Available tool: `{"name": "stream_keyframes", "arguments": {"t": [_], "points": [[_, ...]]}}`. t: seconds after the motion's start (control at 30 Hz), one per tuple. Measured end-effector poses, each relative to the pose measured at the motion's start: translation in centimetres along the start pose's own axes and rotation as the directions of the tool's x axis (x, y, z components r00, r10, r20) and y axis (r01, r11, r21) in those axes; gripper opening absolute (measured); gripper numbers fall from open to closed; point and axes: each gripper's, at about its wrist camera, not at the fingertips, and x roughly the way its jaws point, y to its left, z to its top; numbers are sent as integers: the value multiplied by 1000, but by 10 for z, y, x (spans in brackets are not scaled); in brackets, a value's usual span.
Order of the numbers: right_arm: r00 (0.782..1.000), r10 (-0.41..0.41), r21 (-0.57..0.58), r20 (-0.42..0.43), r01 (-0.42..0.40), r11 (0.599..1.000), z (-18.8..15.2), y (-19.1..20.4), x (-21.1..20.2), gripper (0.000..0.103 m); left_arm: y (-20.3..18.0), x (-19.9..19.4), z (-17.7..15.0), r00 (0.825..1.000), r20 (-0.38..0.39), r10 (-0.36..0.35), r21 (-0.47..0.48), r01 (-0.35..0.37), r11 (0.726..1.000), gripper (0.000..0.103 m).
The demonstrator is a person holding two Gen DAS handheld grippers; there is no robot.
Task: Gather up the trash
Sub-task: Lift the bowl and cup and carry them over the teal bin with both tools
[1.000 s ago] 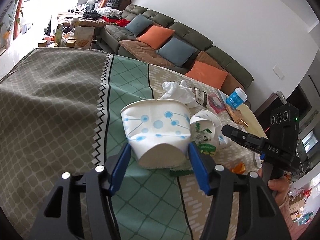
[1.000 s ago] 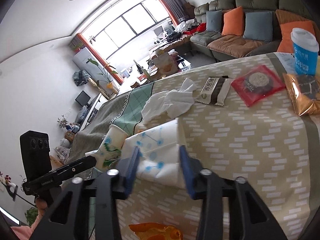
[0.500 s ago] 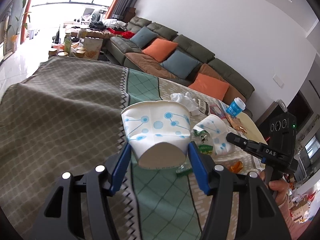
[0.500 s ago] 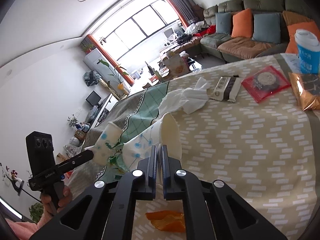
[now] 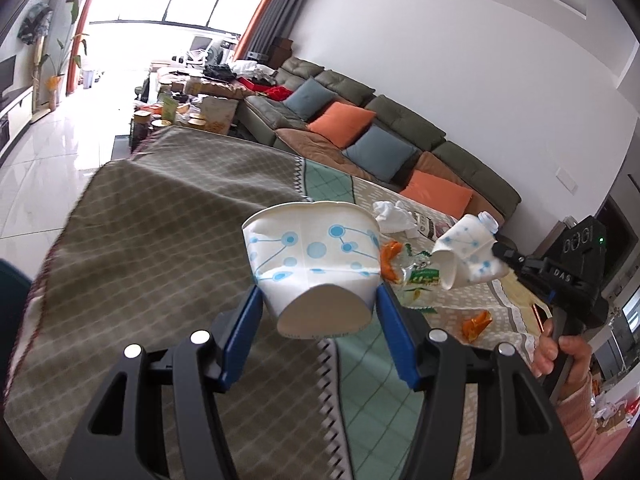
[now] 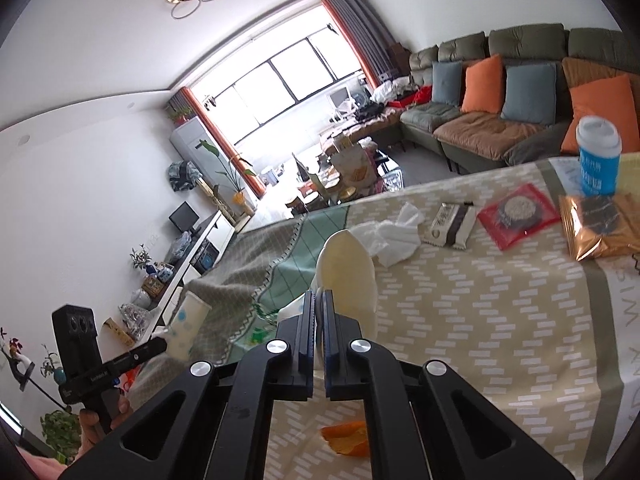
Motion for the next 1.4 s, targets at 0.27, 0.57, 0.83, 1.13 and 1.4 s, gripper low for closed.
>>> {"name": "stream_keyframes", "arguments": {"t": [0.27,0.57,0.83,1.13,1.4], "points": [[997,66,-53,34,-64,997,5,36,-10,4,23,-36,-7,998,44,48,-20,-47,999,59],[985,169,-92,-24,-171,981,-2,76,19,4,43,-69,-20,992,81,98,-52,-94,994,59],[957,259,-98,-129,-272,957,-20,110,66,4,61,-97,-29,982,102,161,-89,-152,984,59],[917,327,-112,-230,-359,927,-33,148,108,4,87,-132,-38,962,135,236,-141,-217,966,59],[888,363,-142,-283,-413,900,-43,181,124,4,106,-155,-42,943,152,297,-187,-268,945,59]]}}
